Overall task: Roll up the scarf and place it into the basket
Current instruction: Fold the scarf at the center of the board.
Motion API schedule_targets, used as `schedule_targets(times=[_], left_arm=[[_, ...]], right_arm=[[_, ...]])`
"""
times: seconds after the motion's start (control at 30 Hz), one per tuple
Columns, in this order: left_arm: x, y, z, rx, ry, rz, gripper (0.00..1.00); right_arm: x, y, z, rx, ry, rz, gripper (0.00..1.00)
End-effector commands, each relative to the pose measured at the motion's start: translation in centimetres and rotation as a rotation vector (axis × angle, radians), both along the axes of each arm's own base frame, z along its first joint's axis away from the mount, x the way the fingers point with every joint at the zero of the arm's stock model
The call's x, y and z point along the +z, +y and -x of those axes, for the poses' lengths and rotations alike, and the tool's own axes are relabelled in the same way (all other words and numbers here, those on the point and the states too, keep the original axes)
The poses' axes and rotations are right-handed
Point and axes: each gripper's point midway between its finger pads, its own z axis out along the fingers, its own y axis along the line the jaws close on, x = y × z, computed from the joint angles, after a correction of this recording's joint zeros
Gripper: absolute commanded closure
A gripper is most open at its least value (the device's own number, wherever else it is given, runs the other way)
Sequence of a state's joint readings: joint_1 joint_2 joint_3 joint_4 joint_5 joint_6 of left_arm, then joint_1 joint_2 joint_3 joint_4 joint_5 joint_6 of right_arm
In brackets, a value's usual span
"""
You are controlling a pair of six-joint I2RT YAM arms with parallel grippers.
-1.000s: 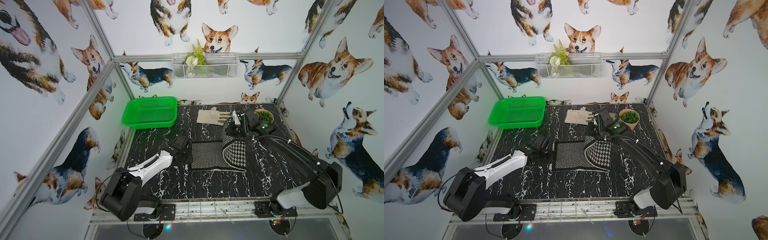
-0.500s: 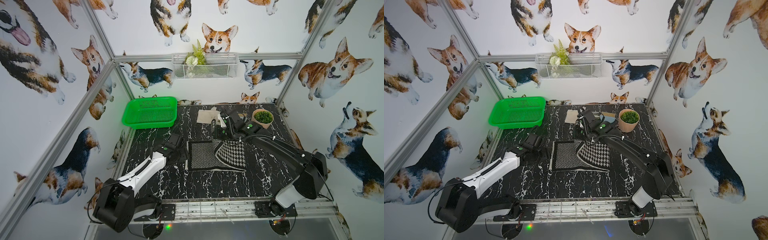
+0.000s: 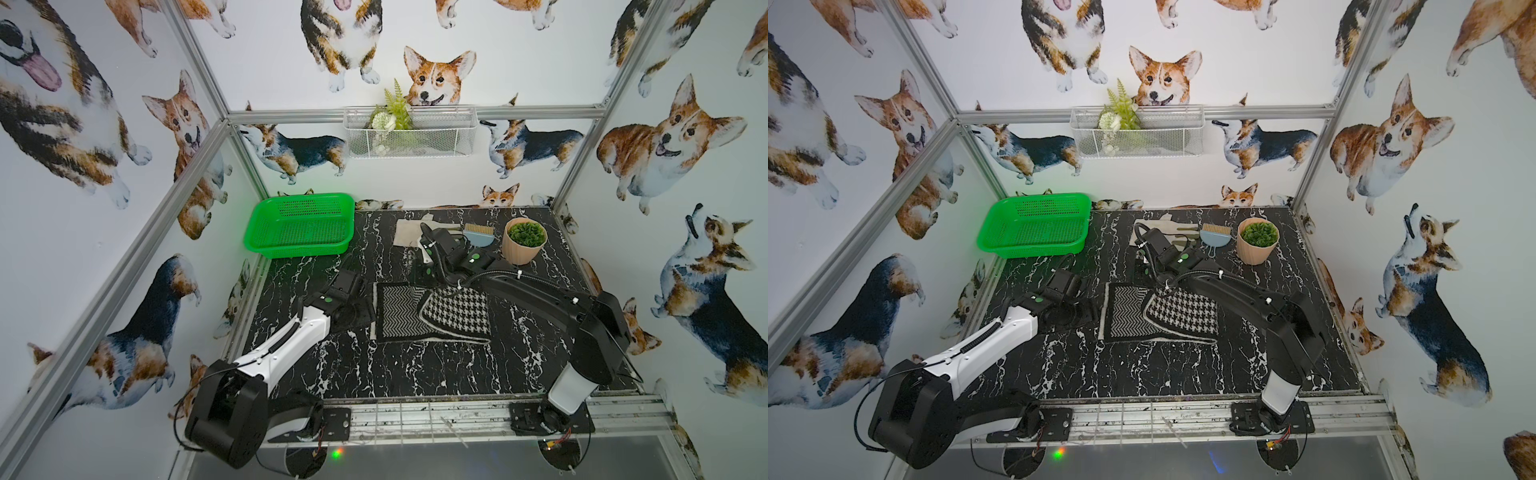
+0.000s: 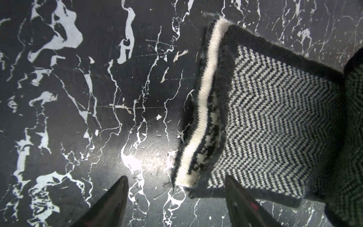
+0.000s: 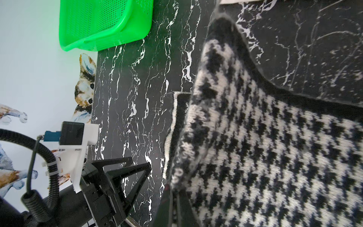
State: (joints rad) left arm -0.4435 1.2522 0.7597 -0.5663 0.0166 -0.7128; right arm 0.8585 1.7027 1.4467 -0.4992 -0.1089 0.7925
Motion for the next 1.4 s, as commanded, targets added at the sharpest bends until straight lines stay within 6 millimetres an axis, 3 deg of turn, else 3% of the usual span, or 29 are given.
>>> schedule_targets(times=[0.0,0.5,0.93,1.13,1.27,1.37], left_arm=[[-0.2,0.1,-0.1,-0.003,0.001,-0.002,0.21],[-2.3,-0.3,0.1,-0.017,0.053,0.0,0.21],[-2.3,0.1,0.2,-0.013,0.052,-0.018,0.21],[-1.7,0.4,0.2,-0.011,0.048,-0.025,0.21],[-0.8,0.6,0.1,-0.011,0.034,-0.03,0.21],[0.4,0.6,0.1,-0.018,0.011,-0.025,0.2]], right_arm=[[0.8,1.6,-0.1,0.0,-0.015,-0.049,1.0],[-1.4,4.3,0.2,0.032,0.022,-0.049,1.0],[-5.9,7.0,1.7,0.063,0.124,-0.078,0.97],[-6.9,8.2,1.8,0.07,0.15,-0.127,0.77],[-6.3,8.7,1.6,0.083,0.135,-0.151,0.47],[-4.7,7.6,0.6,0.073,0.082,-0.118,0.27]])
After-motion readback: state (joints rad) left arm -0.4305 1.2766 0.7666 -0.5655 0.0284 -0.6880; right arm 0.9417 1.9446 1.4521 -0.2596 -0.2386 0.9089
